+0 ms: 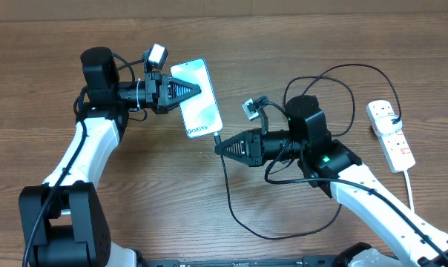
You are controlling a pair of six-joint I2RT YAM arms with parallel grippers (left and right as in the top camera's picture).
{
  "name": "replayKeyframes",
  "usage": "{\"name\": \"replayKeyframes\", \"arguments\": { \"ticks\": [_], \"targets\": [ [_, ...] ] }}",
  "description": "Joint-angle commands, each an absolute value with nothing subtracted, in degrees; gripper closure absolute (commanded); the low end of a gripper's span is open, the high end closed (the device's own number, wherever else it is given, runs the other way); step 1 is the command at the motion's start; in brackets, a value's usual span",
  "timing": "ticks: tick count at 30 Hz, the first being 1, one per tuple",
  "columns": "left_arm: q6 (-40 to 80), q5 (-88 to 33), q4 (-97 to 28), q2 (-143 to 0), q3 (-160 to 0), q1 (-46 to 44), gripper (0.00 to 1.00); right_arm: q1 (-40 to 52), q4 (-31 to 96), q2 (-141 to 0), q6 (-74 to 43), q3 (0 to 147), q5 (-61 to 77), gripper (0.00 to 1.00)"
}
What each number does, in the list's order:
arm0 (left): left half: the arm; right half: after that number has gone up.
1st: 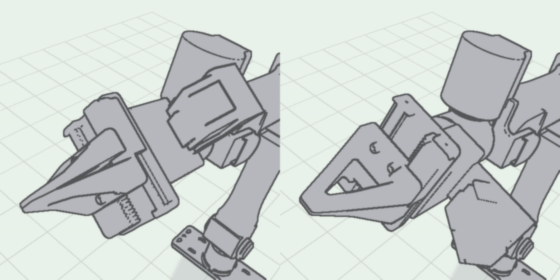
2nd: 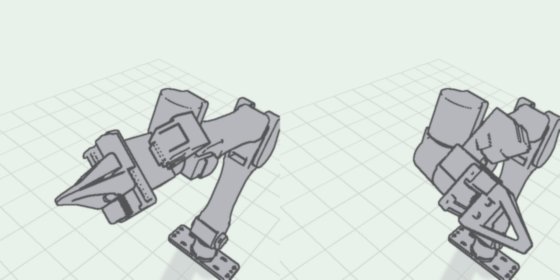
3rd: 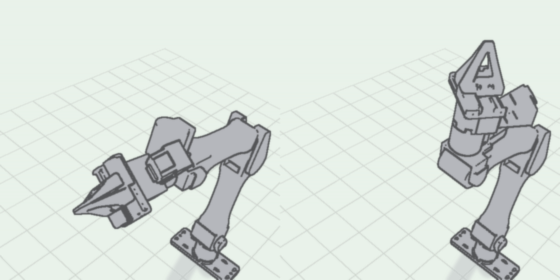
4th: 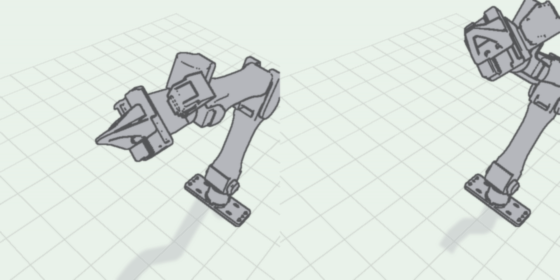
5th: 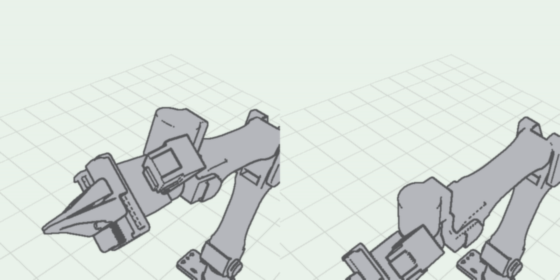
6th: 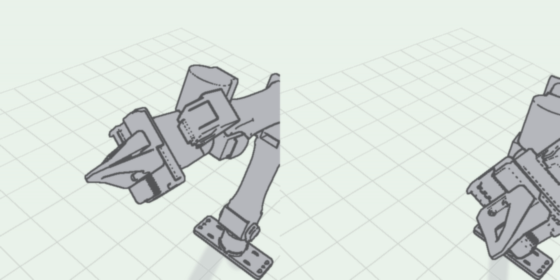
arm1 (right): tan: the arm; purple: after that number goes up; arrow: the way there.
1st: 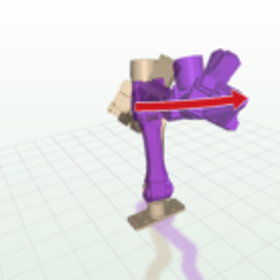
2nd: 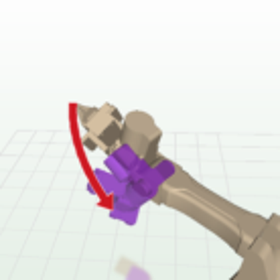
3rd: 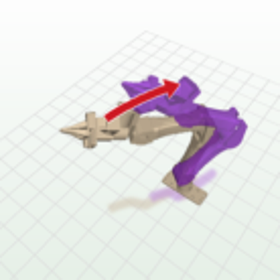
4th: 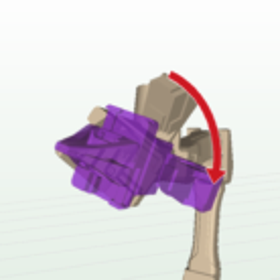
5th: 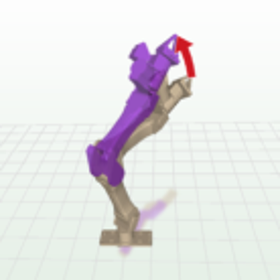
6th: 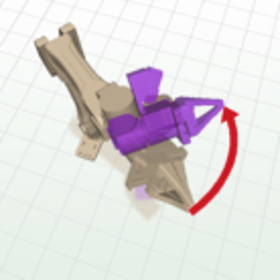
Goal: Plug charger to phone and switch on socket
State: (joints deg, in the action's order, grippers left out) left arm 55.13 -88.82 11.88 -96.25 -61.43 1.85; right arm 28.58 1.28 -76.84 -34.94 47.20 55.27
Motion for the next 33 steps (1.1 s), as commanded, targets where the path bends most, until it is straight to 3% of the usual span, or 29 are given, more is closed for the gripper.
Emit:
{"name": "replayKeyframes", "arguments": {
  "ticks": [1, 33],
  "targets": [
    [53.98, -90.65, 12.34, -96.09, -62.04, 1.80, 0.96, 29.41, 0.89, -76.42, -34.74, 47.09, 59.18, 0.96],
    [54.89, -90.65, 12.27, -96.09, -62.02, -0.03, 0.96, 30.52, -0.21, -76.42, -34.76, 47.09, 55.09, 0.96]
  ]
}}
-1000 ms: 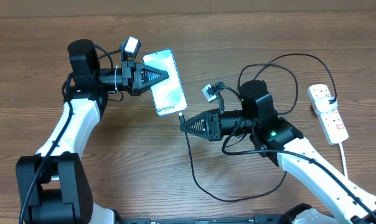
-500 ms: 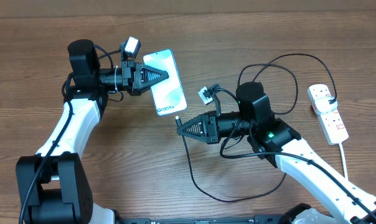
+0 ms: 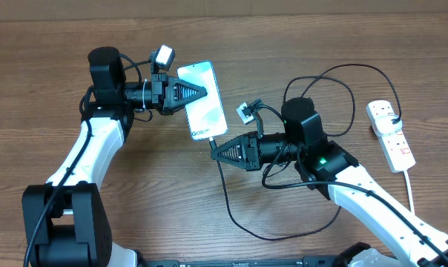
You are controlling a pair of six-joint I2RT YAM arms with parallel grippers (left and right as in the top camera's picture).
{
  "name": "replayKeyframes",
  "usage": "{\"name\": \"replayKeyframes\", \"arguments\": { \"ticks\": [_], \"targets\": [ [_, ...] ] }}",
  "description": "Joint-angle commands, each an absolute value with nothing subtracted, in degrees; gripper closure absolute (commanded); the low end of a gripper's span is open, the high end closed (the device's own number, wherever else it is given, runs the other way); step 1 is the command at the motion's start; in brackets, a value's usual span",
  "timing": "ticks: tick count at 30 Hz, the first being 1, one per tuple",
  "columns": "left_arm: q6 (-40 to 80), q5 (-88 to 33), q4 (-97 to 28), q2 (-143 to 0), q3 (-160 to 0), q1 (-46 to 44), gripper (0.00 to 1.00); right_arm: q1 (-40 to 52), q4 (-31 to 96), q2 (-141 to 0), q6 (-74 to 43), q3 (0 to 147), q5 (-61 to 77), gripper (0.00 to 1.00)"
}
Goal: Plug charger to phone and switch on socket
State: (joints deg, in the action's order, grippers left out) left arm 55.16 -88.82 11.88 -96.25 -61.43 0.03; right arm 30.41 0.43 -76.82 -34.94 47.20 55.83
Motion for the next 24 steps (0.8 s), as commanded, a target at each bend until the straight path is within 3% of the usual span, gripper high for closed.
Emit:
{"name": "replayKeyframes", "arguments": {
  "ticks": [1, 24],
  "targets": [
    [54.89, -90.65, 12.27, -96.09, -62.02, -0.03, 0.96, 30.52, -0.19, -76.42, -34.76, 47.09, 55.09, 0.96],
    [55.57, -90.65, 12.27, -96.09, -62.02, -0.05, 0.96, 30.52, -0.25, -76.42, -34.79, 47.09, 53.56, 0.96]
  ]
}}
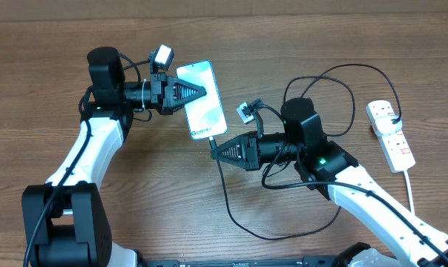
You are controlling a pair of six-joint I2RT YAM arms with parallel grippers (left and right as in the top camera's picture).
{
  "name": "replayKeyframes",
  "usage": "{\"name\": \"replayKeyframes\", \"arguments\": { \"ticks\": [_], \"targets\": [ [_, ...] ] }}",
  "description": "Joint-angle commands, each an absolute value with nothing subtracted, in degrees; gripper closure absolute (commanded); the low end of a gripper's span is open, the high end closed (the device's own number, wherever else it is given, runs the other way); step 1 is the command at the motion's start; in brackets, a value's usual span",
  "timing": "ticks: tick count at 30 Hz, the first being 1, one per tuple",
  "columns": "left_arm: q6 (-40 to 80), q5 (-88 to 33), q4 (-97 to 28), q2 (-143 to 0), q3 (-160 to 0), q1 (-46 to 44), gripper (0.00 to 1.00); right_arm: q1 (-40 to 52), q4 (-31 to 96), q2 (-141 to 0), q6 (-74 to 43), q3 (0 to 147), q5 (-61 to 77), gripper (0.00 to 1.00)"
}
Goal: Plug charger to phone and switch on socket
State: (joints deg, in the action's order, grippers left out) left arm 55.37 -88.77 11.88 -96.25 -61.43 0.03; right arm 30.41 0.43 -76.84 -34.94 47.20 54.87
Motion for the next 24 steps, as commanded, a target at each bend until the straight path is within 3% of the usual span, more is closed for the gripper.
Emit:
{"name": "replayKeyframes", "arguments": {
  "ticks": [1, 24],
  "targets": [
    [55.57, -90.65, 12.27, -96.09, -62.04, -0.05, 0.96, 30.52, -0.27, -76.42, -34.76, 47.09, 53.56, 0.96],
    [55.29, -90.65, 12.29, -96.09, -62.04, -2.20, 0.96, 30.52, -1.74, -76.42, -35.20, 47.09, 51.94, 0.96]
  ]
}}
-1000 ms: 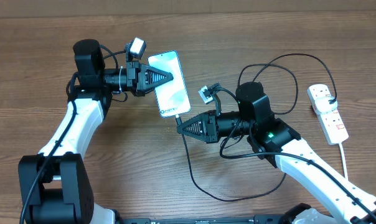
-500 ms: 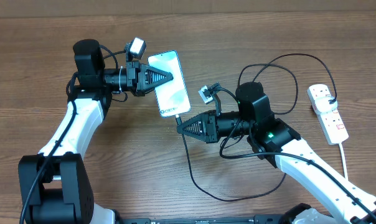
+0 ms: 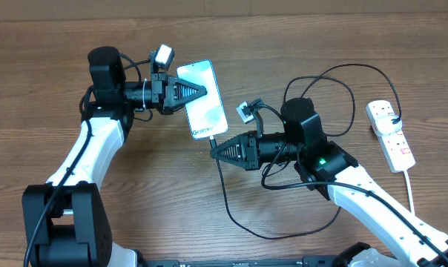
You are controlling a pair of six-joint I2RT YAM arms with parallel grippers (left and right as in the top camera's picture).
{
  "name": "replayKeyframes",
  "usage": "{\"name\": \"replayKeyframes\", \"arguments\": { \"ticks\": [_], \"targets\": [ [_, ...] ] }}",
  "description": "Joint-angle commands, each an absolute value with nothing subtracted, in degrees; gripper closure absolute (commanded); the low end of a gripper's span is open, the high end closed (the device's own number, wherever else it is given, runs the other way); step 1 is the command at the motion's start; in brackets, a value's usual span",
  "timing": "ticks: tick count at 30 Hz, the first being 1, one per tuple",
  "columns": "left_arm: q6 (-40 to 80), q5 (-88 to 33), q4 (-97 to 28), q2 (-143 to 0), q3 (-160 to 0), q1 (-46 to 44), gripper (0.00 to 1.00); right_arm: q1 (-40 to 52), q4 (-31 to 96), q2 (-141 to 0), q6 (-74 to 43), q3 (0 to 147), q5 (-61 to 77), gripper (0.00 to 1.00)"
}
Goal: Plug charger to phone and switch on socket
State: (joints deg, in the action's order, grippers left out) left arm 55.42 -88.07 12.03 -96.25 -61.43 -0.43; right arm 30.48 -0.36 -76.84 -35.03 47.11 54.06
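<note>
A white-screened phone (image 3: 204, 100) lies tilted on the table, its bottom end toward the front. My left gripper (image 3: 202, 90) reaches in from the left, its fingers closed on the phone's left edge. My right gripper (image 3: 213, 149) points left just below the phone's bottom end, shut on the charger plug, which is hidden between the fingertips. The black cable (image 3: 231, 200) runs from there down and loops round behind the right arm to the white socket strip (image 3: 389, 133) at the far right.
The cable's big loops (image 3: 343, 81) lie behind and under the right arm. The socket strip's own white lead (image 3: 411, 185) runs toward the front edge. Bare wooden table (image 3: 157, 193) spreads in front of the phone.
At first the phone sat a little further left and the right gripper held the plug just right of its bottom end. Then the phone and left gripper were slightly to the right, and the right gripper lower and left, below the phone. Both have stayed there since.
</note>
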Motion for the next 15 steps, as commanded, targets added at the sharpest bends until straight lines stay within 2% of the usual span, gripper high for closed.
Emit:
{"name": "replayKeyframes", "arguments": {
  "ticks": [1, 15],
  "targets": [
    [55.29, -90.65, 12.29, -96.09, -62.02, -2.26, 0.96, 30.52, -1.72, -76.42, -35.20, 47.09, 51.66, 0.96],
    [55.29, -90.65, 13.04, -96.09, -62.02, -1.89, 0.96, 30.52, 1.65, -76.42, -35.16, 47.09, 51.40, 0.96]
  ]
}}
